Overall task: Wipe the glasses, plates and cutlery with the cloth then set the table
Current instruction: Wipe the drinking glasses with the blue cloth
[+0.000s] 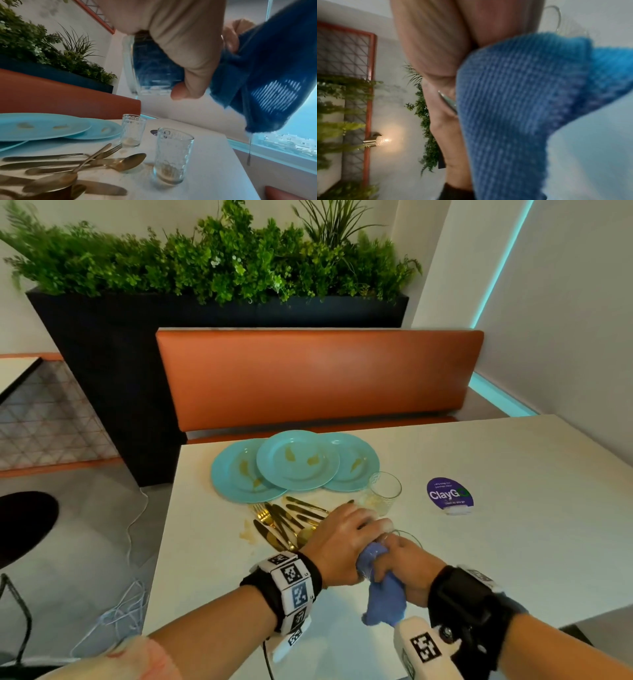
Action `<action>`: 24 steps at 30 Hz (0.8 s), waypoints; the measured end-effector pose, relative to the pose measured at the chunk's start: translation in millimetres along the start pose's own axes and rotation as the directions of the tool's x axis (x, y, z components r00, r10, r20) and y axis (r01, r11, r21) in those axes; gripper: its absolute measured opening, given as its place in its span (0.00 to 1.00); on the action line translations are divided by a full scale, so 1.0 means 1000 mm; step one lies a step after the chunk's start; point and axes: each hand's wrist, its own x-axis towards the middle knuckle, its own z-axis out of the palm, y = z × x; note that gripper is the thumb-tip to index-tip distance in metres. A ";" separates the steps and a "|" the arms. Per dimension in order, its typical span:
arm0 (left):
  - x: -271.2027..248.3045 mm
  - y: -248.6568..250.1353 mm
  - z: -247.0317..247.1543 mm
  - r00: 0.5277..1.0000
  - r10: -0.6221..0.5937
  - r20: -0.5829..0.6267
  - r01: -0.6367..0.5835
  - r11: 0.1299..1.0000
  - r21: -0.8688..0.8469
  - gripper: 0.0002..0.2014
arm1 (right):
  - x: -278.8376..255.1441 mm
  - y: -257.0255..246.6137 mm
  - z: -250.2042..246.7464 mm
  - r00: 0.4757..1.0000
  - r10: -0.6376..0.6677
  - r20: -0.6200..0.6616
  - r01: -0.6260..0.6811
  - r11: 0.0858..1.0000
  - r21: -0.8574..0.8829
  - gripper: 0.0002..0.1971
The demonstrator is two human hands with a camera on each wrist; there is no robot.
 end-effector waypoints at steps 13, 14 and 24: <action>-0.041 -0.043 -0.012 0.612 -0.787 -0.077 0.660 0.561 -0.500 0.43 | 0.011 -0.029 -0.036 0.970 -0.182 -0.164 0.220 0.940 0.259 0.23; -0.049 -0.048 -0.012 0.568 -0.819 -0.080 0.675 0.520 -0.524 0.43 | 0.015 -0.033 -0.039 0.971 -0.177 -0.164 0.219 0.931 0.292 0.22; -0.159 -0.098 -0.017 0.212 -0.969 -0.130 0.828 0.249 -0.503 0.45 | 0.070 -0.020 0.003 0.981 0.111 -0.161 -0.049 0.936 0.350 0.23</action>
